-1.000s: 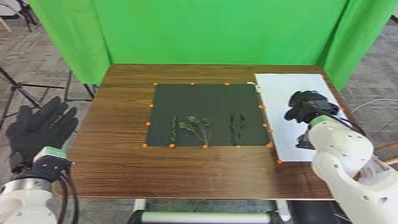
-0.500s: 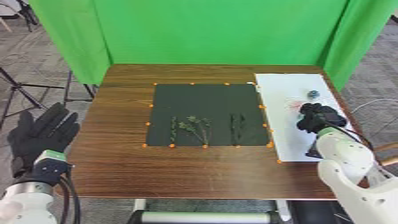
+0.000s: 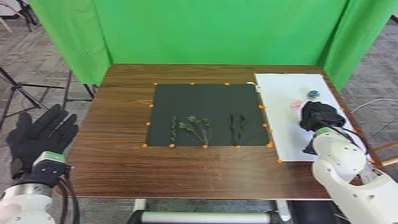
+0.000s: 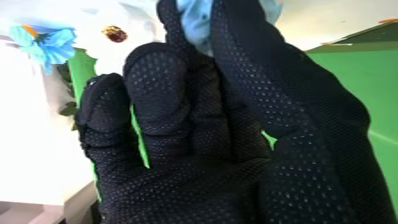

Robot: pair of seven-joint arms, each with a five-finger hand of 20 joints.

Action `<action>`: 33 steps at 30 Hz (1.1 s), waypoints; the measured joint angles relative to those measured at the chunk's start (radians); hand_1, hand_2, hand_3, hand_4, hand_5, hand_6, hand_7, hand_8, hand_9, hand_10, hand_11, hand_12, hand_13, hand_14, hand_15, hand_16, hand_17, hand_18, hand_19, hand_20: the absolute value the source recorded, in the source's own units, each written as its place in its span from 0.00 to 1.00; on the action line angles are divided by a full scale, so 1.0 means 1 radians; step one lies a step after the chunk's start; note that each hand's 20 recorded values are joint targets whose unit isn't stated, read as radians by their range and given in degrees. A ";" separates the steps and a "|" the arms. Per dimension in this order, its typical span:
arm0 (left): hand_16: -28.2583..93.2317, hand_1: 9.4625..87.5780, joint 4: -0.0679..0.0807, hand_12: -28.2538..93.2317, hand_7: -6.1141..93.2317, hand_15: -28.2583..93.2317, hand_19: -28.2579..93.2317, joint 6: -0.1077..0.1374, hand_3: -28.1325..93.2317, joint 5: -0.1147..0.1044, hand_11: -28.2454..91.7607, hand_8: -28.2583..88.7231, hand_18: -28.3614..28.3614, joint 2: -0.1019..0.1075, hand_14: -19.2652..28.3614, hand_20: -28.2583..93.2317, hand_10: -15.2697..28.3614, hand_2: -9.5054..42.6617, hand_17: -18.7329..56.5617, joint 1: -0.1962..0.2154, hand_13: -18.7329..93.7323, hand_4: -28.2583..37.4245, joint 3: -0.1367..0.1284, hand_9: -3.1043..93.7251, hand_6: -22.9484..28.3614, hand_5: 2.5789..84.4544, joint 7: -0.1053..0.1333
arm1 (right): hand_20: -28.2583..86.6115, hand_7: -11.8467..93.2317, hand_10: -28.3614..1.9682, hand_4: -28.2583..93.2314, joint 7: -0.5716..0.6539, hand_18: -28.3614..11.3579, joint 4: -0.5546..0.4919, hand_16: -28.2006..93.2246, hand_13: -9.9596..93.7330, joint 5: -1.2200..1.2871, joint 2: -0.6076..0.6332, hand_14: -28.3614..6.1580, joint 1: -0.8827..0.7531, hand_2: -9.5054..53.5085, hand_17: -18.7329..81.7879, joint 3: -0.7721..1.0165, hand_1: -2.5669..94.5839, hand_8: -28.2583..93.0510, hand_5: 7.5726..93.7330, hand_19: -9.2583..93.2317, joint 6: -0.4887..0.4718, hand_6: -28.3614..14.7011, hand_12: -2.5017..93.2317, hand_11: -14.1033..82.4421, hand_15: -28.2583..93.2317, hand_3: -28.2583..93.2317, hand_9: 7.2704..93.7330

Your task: Arrange flowers

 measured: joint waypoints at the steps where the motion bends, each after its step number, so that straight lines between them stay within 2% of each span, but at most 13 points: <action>1: 0.15 0.21 0.000 0.31 0.27 0.57 0.48 0.000 0.83 0.000 0.46 0.15 0.74 0.000 0.73 0.30 0.69 0.38 0.19 0.000 0.37 0.00 0.000 0.37 0.60 0.46 0.000 | 0.62 0.56 0.66 0.00 0.000 0.16 0.000 0.57 0.78 -0.002 0.000 0.58 -0.002 0.00 0.58 0.000 0.65 0.29 0.70 0.94 0.005 0.69 0.52 0.32 0.77 0.79 0.88; 7: 0.15 0.21 -0.002 0.31 0.26 0.57 0.48 -0.001 0.83 0.001 0.46 0.15 0.74 -0.002 0.73 0.30 0.69 0.38 0.19 0.007 0.37 0.00 -0.008 0.37 0.60 0.46 0.000 | 0.62 0.55 0.65 0.00 0.018 0.15 -0.017 0.56 0.79 -0.006 -0.002 0.57 -0.005 0.00 0.59 -0.028 0.65 0.30 0.72 0.95 0.072 0.69 0.52 0.32 0.78 0.80 0.89; 10: 0.15 0.21 -0.002 0.31 0.26 0.57 0.48 -0.001 0.83 0.000 0.46 0.15 0.74 -0.004 0.73 0.30 0.69 0.38 0.19 0.012 0.37 0.00 -0.014 0.37 0.60 0.46 0.001 | 0.61 0.54 0.65 0.00 0.015 0.15 -0.046 0.56 0.79 0.002 -0.007 0.57 0.021 0.00 0.59 -0.085 0.64 0.31 0.72 0.95 0.102 0.68 0.52 0.32 0.78 0.81 0.90; 13: 0.15 0.20 0.000 0.31 0.26 0.57 0.48 0.001 0.83 0.006 0.46 0.15 0.74 -0.004 0.73 0.30 0.69 0.38 0.19 0.008 0.37 0.00 -0.009 0.37 0.60 0.46 -0.002 | 0.61 0.53 0.65 0.00 0.011 0.14 -0.091 0.55 0.79 0.064 -0.017 0.56 0.085 0.00 0.60 -0.178 0.64 0.31 0.73 0.96 0.111 0.68 0.52 0.32 0.78 0.81 0.90; 15: 0.15 0.20 0.007 0.31 0.27 0.57 0.48 0.000 0.83 0.019 0.46 0.15 0.74 -0.004 0.72 0.30 0.69 0.38 0.19 -0.008 0.37 0.00 0.009 0.37 0.60 0.45 -0.008 | 0.61 0.53 0.65 0.00 0.022 0.14 -0.119 0.55 0.79 0.169 -0.036 0.56 0.146 0.00 0.60 -0.247 0.64 0.31 0.73 0.96 0.118 0.68 0.52 0.32 0.78 0.81 0.90; 18: 0.15 0.20 0.029 0.31 0.27 0.57 0.48 0.000 0.83 0.030 0.46 0.15 0.74 0.002 0.72 0.30 0.69 0.37 0.19 -0.059 0.37 0.00 0.058 0.37 0.60 0.46 -0.013 | 0.61 0.52 0.65 0.00 0.038 0.14 -0.125 0.55 0.79 0.328 -0.089 0.56 0.249 0.00 0.60 -0.336 0.64 0.32 0.73 0.97 0.122 0.68 0.52 0.32 0.78 0.81 0.90; 21: 0.15 0.20 0.053 0.31 0.27 0.57 0.48 0.008 0.83 0.044 0.46 0.15 0.74 0.015 0.72 0.30 0.69 0.37 0.19 -0.120 0.37 0.00 0.110 0.37 0.59 0.46 -0.020 | 0.61 0.52 0.65 0.00 0.029 0.14 -0.103 0.55 0.80 0.416 -0.158 0.56 0.342 0.00 0.60 -0.410 0.64 0.32 0.74 0.97 0.118 0.68 0.52 0.32 0.78 0.81 0.90; 24: 0.15 0.20 0.071 0.31 0.27 0.57 0.48 0.015 0.83 0.047 0.46 0.15 0.74 0.029 0.72 0.30 0.68 0.37 0.19 -0.172 0.38 0.00 0.143 0.37 0.59 0.46 -0.023 | 0.61 0.52 0.65 0.00 0.018 0.14 -0.054 0.55 0.80 0.493 -0.219 0.56 0.437 0.00 0.60 -0.494 0.64 0.32 0.74 0.97 0.115 0.68 0.52 0.32 0.79 0.81 0.90; 28: 0.16 0.21 0.075 0.31 0.27 0.57 0.48 0.019 0.83 0.047 0.46 0.15 0.74 0.038 0.72 0.30 0.68 0.38 0.19 -0.198 0.38 0.00 0.144 0.38 0.59 0.46 -0.024 | 0.60 0.52 0.65 0.00 -0.015 0.14 0.030 0.54 0.80 0.522 -0.278 0.55 0.560 0.00 0.61 -0.636 0.63 0.32 0.74 0.98 0.106 0.67 0.52 0.32 0.79 0.82 0.90; 33: 0.16 0.21 0.072 0.31 0.27 0.57 0.48 0.031 0.83 0.037 0.46 0.15 0.74 0.038 0.72 0.30 0.69 0.38 0.19 -0.181 0.38 0.00 0.131 0.38 0.60 0.46 -0.016 | 0.60 0.52 0.64 0.00 -0.029 0.14 0.137 0.53 0.80 0.448 -0.357 0.55 0.667 0.00 0.61 -0.776 0.63 0.32 0.74 0.98 0.070 0.67 0.52 0.32 0.80 0.82 0.90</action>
